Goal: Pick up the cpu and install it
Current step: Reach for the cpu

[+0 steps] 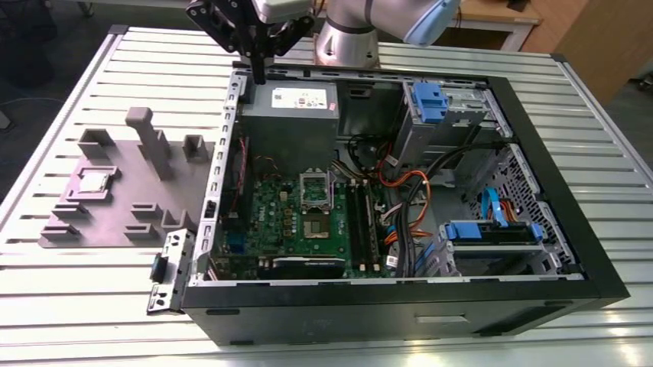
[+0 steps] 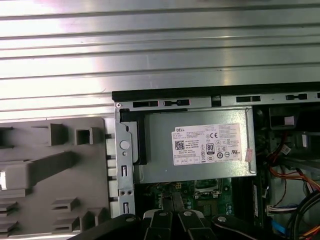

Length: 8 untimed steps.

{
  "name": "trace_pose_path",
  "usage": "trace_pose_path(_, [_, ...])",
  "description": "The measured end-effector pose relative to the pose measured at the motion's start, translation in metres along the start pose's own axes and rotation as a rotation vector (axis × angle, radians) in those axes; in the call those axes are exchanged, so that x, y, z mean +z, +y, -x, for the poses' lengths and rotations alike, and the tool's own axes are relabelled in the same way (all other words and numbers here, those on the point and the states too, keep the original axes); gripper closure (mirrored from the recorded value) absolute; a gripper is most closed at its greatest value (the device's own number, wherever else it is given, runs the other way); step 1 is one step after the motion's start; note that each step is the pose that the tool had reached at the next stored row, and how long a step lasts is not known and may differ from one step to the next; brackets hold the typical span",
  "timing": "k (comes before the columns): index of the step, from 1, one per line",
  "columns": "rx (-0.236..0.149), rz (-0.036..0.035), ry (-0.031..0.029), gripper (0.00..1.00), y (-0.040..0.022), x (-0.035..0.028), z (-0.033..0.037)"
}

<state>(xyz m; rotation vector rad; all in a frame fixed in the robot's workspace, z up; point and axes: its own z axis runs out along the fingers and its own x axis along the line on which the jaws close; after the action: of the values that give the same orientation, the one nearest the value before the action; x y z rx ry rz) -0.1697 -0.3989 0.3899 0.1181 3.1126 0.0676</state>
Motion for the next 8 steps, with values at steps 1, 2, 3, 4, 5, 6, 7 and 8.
trace_pose_path(1, [0.0, 0.0, 0.0, 0.89, 0.0, 0.0, -0.0006])
trace_pose_path(2, [0.0, 0.0, 0.0, 0.89, -0.0001, 0.0, -0.0011])
trace_pose_path(3, [0.0, 0.0, 0.0, 0.89, -0.0001, 0.0, -0.0013])
trace_pose_path(4, [0.0, 0.0, 0.0, 0.89, -0.0001, 0.0, -0.0014])
trace_pose_path(5, [0.0, 0.0, 0.0, 0.89, -0.0001, 0.0, -0.0015])
trace_pose_path(6, [0.0, 0.0, 0.0, 0.89, -0.0001, 0.0, -0.0016])
trace_pose_path(7, [0.0, 0.0, 0.0, 0.89, -0.0001, -0.0001, -0.0017])
trace_pose_path(8, [0.0, 0.0, 0.0, 0.89, -0.0001, -0.0001, -0.0017])
